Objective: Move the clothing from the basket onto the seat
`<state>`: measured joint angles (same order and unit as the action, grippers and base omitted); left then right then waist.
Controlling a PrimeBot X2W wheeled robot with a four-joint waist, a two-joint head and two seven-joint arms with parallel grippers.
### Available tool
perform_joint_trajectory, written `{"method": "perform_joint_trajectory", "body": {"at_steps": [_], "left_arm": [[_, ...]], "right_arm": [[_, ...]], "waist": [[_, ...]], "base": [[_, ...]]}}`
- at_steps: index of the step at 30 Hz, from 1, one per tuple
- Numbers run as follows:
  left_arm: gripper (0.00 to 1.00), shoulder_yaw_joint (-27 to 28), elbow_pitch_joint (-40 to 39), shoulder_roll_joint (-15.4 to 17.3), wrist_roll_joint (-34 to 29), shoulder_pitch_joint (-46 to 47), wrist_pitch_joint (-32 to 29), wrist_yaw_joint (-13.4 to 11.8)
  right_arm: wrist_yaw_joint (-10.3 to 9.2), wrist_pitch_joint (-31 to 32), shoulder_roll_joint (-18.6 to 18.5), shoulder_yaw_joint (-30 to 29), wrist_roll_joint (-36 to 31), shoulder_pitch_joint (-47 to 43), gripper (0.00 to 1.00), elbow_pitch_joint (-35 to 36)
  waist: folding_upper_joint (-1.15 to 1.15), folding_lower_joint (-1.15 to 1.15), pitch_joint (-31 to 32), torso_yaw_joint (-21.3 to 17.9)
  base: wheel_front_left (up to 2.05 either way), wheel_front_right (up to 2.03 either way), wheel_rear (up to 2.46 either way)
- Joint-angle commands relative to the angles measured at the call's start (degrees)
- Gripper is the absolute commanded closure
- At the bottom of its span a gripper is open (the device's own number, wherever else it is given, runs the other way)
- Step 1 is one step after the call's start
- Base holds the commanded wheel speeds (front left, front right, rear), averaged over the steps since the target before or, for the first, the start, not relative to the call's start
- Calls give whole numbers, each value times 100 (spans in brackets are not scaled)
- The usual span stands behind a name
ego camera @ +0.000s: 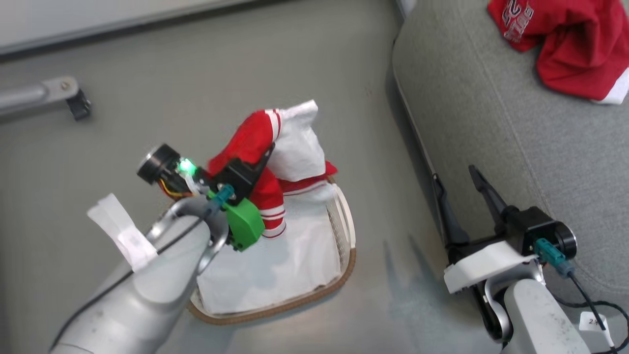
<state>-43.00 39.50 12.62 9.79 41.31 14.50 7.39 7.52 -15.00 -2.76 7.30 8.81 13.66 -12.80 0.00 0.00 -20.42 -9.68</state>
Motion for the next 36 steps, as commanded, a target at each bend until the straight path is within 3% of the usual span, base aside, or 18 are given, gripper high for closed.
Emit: {"method": "perform_joint_trajectory", "body": {"at_steps": [1, 7, 14, 25, 36], "left_arm": [[100, -96, -191, 112, 72, 173, -42, 9], [100, -373, -993, 498, 345, 671, -378, 9], [100, -324, -1579, 710, 580, 1133, -612, 10], [100, -298, -1936, 734, 666, 1216, -725, -64], [100, -501, -2329, 687, 689, 1091, -716, -56]], "right_arm": [[-6, -28, -24, 4, -39, -134, 0, -41], [-6, -28, -23, 91, -68, -291, 0, -118], [-6, -28, -24, 243, -97, -233, 0, -191], [-6, -28, -20, 643, -93, 252, 0, -375], [-6, -28, -44, 1620, 737, 973, 0, -1314]], "waist": [[0, 0, 794, 271], [0, 0, 1241, 268], [0, 0, 1581, 200], [0, 0, 1787, 160], [0, 0, 1847, 281]], "base": [[0, 0, 0], [0, 0, 0], [0, 0, 0], [0, 0, 0], [0, 0, 0]]}}
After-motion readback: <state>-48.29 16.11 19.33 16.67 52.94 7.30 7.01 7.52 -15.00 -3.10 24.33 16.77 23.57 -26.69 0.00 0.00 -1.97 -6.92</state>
